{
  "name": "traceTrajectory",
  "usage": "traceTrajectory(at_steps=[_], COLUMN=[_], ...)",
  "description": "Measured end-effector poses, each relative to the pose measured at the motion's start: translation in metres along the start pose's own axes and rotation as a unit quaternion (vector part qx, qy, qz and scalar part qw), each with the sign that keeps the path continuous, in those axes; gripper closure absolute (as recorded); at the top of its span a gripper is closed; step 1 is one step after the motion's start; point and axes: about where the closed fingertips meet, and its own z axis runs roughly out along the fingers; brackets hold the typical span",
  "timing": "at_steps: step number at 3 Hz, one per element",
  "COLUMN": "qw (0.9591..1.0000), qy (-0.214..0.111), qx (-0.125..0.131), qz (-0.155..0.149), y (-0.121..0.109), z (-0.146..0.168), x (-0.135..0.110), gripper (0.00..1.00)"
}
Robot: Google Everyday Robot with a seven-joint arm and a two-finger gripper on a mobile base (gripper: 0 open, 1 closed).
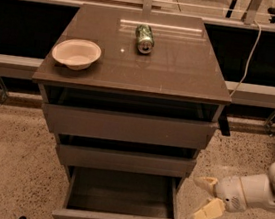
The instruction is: Close bottom drawer
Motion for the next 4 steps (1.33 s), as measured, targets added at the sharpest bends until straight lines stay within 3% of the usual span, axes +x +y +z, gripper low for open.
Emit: traceTrajectory(at_steps=[1, 2, 3, 4], qw=[0.9984, 0.9949, 0.9914, 0.9914], qy=[-0.050, -0.096, -0.127, -0.127], qx=[-0.025, -0.032, -0.033, -0.033], qz=[-0.002, -0.004, -0.007, -0.007], y=[-0.036, -0.060, -0.077, -0.077], z=[0.050, 0.104, 0.138, 0.139], x=[0.024, 0.064, 0.093, 0.093], gripper=[0.00, 0.00, 0.00, 0.00])
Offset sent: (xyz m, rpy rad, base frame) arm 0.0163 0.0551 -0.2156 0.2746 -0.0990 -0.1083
